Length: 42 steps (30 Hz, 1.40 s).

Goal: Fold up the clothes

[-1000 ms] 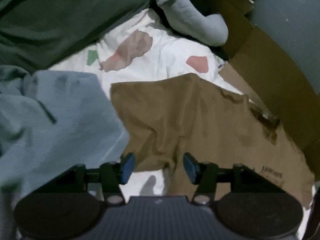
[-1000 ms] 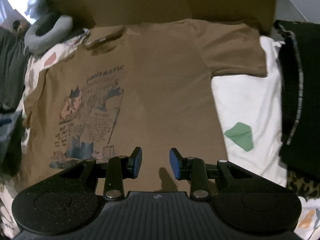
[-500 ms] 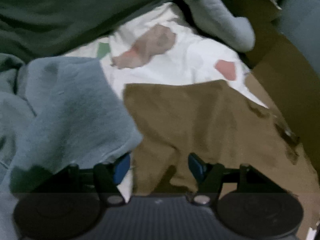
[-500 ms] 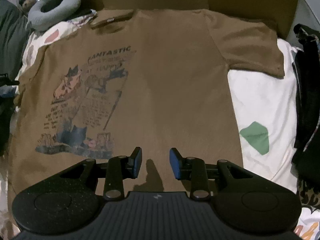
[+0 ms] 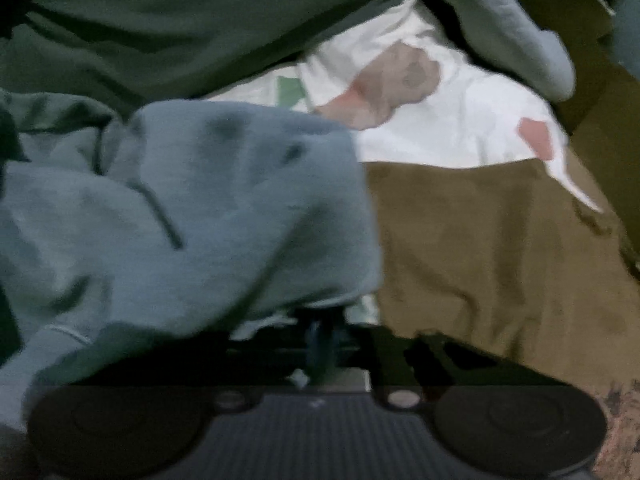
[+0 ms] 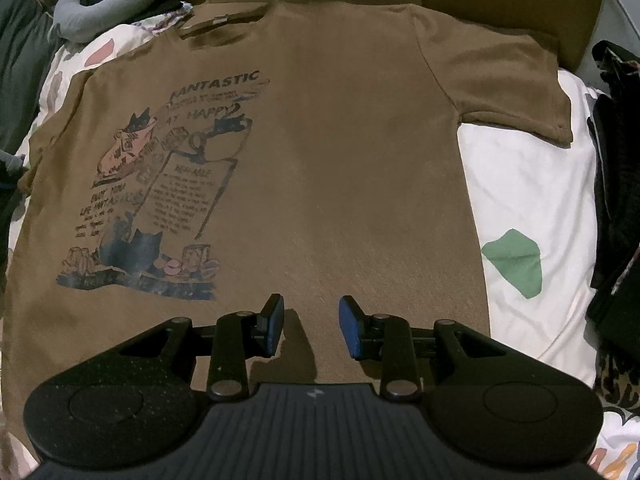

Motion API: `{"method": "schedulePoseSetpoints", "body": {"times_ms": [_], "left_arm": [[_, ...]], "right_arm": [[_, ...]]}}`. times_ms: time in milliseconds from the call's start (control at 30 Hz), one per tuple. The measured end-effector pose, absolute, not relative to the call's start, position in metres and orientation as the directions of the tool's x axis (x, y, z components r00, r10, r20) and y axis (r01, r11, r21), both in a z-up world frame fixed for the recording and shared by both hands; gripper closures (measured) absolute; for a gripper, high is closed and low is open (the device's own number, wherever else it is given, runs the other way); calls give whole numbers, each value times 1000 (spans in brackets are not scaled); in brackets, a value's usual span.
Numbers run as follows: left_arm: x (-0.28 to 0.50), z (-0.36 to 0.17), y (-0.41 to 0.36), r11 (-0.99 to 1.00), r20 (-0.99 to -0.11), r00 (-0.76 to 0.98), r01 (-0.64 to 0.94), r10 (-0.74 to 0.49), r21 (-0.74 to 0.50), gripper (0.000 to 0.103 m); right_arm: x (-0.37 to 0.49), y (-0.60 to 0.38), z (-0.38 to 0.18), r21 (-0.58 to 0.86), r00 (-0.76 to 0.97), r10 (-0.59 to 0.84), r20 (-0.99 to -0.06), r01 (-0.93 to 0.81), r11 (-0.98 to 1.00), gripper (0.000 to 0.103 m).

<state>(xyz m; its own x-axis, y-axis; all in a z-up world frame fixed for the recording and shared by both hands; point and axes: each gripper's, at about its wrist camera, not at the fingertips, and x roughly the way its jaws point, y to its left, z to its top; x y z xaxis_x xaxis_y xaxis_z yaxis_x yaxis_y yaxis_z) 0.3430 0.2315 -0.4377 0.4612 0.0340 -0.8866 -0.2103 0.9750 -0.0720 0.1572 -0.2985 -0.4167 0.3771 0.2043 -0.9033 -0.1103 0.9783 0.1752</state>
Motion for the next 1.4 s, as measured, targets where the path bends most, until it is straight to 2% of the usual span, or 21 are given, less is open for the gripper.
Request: {"method": "schedulePoseSetpoints", "body": {"times_ms": [100,300,400,500,600,667,733,833,900,933,967,1033,1233,1333,1400], "left_arm": [[343,-438,247,965,-888,455,-253,59,-66,99],[347,-434,263,963,-878,454,-269,150,25,99],[350,-434,271,955,-879,450,-295,154,16,100],[352,-432,269,956,-885,457,-290,88,-55,100],[344,-427,272,951,-875,483,-272,1,-149,86],[339,-425,270,937,-861,502,-255,-82,-238,72],[336,-423,267,923,-846,513,-236,-149,-305,69],[333,-423,259,917,-833,517,-205,-196,-343,56],[333,-423,255,909,-823,524,-194,-221,-368,55],[334,-423,253,905,-817,527,-189,-233,-381,58],[333,-423,251,901,-811,531,-183,-246,-394,68],[331,-421,246,890,-796,540,-171,-275,-423,72],[336,-430,230,866,-806,498,-190,-322,-463,65],[338,-441,232,865,-828,468,-224,-309,-449,54],[337,-450,236,851,-836,445,-252,-321,-461,55]], "right_arm": [[157,-298,-419,172,371,202,-906,-112,979,66],[158,-298,-419,159,369,195,-909,-126,979,66],[158,-298,-419,152,368,191,-910,-131,980,66],[157,-297,-421,151,364,188,-912,-130,980,66],[156,-292,-423,147,357,190,-914,-144,979,66],[154,-289,-424,144,354,191,-915,-157,977,66],[154,-285,-424,140,355,193,-915,-170,975,66],[154,-282,-423,137,353,196,-915,-184,973,66],[154,-280,-423,134,353,196,-915,-192,972,66],[154,-279,-423,133,352,195,-915,-194,972,66],[154,-279,-422,131,351,194,-916,-196,972,66],[153,-278,-423,128,348,192,-918,-197,972,66],[151,-278,-425,123,343,188,-920,-202,972,66],[151,-278,-425,124,343,189,-920,-204,971,66],[151,-277,-425,125,343,191,-920,-207,970,66]]}}
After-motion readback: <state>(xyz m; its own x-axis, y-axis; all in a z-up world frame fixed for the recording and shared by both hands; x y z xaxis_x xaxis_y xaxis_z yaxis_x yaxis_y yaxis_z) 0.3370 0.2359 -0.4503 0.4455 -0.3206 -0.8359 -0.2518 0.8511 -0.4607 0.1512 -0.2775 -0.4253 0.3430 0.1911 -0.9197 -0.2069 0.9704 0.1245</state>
